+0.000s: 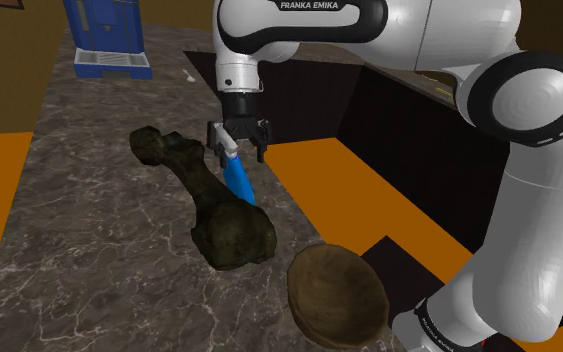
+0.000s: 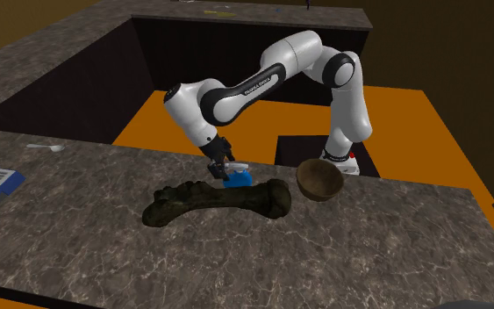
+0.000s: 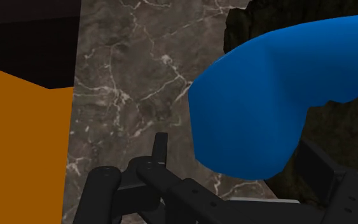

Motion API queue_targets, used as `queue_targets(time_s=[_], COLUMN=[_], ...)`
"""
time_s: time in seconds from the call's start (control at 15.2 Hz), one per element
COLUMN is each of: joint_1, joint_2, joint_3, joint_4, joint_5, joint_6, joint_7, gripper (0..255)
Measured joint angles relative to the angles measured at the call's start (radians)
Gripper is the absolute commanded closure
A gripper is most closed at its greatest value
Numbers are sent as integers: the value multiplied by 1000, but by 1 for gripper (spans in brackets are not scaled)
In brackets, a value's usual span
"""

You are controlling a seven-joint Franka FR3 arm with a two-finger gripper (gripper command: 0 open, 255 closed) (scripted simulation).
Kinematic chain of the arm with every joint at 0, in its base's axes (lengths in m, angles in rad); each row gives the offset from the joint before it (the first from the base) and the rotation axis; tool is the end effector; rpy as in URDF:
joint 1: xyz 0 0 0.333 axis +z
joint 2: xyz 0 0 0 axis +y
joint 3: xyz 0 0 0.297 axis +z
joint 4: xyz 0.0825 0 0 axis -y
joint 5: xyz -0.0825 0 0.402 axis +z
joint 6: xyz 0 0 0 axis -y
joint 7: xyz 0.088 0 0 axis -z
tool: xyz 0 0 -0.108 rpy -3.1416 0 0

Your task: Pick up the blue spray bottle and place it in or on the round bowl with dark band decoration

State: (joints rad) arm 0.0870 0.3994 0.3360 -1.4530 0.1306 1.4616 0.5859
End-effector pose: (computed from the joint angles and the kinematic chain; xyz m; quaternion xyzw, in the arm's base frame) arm 0.5880 0.2513 0.4238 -0.9709 0.0845 0.2224 0.0259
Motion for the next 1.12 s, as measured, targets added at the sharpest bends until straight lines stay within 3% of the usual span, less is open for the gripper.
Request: queue_targets(time_s=[0.13, 0.2, 0.33, 0.53, 0.73, 0.92, 1.12], joint_1=[1, 1, -1, -2, -5, 14, 30], joint_2=[4, 2, -3, -8, -16, -4, 0], joint_3=[0, 0, 0, 0, -2, -22, -38], joint_4=[4, 1, 4, -1, -22, 6, 30], joint_5=[-1, 0, 12, 100, 133, 109, 28], joint_6=[-1, -1, 2, 32, 54, 14, -37], joint_7=[-1, 0, -2, -3, -10, -9, -3], gripper=[0, 255, 255, 255, 255, 255, 255])
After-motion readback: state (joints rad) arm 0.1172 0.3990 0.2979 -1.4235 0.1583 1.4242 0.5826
